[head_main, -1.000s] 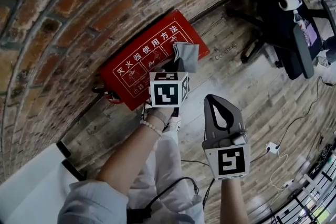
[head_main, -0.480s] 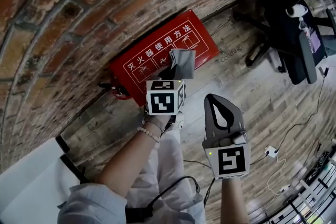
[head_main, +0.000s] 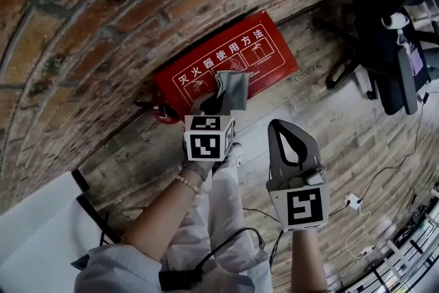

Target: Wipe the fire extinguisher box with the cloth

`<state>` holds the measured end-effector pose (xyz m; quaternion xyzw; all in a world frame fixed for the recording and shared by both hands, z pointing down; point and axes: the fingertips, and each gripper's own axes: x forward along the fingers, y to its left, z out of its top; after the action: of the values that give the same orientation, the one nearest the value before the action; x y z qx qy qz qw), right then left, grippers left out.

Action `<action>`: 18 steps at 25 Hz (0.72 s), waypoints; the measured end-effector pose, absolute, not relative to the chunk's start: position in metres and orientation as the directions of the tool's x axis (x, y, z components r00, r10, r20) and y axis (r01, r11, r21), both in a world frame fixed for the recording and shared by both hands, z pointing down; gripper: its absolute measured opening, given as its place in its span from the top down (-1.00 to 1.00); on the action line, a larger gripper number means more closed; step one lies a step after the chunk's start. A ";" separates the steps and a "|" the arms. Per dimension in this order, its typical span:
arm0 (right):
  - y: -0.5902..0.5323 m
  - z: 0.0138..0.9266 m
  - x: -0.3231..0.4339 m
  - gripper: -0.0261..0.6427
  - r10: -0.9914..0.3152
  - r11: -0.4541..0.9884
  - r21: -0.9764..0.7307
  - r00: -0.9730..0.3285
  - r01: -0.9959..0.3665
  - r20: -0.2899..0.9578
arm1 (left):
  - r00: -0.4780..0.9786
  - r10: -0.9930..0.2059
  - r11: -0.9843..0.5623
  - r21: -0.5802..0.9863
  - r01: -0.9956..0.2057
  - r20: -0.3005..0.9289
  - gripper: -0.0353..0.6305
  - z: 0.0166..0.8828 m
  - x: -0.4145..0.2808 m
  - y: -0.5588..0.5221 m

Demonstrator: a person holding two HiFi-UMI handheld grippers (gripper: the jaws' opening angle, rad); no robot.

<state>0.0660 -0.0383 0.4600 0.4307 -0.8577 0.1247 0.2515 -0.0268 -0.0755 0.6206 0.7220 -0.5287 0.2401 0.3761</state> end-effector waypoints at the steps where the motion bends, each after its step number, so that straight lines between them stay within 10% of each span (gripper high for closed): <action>1: -0.038 0.460 0.063 0.89 -0.673 0.602 0.003 -0.506 -0.798 0.539 | 0.321 -0.583 -0.154 0.287 -0.946 0.746 0.86 0.621 -0.031 -0.073; 18: -0.031 0.462 0.025 0.89 -0.615 0.675 -0.011 -0.570 -0.738 0.544 | 0.239 -0.577 -0.064 0.248 -0.967 0.781 0.86 0.621 -0.099 -0.016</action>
<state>0.0246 -0.0306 0.4622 0.3854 -0.8780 0.1192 0.2577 -0.0993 -0.0155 0.6212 0.6849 -0.5636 0.2513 0.3875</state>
